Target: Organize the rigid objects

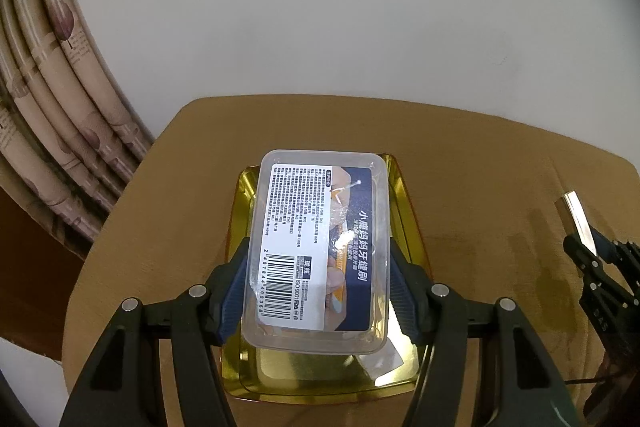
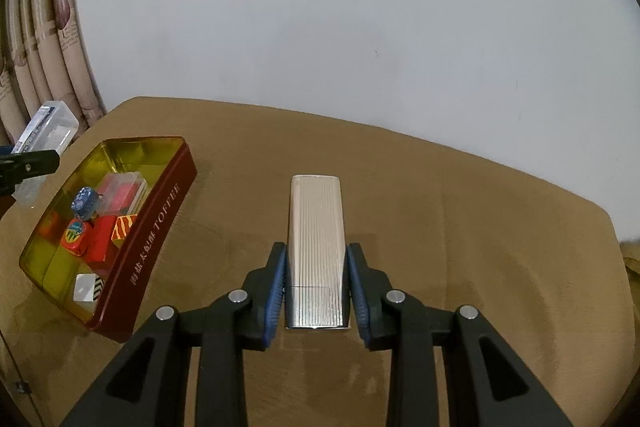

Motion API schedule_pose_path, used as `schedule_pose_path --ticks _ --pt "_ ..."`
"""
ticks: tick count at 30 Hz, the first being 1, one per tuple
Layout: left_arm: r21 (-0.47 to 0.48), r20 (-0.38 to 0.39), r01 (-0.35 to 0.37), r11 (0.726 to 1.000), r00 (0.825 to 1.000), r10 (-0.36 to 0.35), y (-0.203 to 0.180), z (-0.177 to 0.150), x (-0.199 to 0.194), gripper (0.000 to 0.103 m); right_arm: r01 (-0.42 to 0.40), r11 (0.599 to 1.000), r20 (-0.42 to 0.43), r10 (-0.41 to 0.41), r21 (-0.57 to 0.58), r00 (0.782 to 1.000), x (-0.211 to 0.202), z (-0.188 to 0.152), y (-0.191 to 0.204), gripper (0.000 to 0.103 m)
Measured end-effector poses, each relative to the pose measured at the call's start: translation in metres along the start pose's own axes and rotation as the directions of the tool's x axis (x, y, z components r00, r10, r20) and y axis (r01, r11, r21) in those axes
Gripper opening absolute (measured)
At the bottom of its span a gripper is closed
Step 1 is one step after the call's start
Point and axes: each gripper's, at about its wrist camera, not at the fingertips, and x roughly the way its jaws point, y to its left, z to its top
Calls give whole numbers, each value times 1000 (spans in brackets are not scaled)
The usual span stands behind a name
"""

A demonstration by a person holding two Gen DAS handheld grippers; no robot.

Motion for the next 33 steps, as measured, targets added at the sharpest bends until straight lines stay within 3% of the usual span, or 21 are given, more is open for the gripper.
schedule_pose_path --ticks 26,33 --pt "-1 -83 -32 999 996 32 17 -12 33 59 -4 1000 -12 4 -22 1000 13 -5 19 30" --pt "-33 -117 5 999 993 -9 25 -19 47 59 -12 999 -13 11 -30 1000 13 -8 29 30"
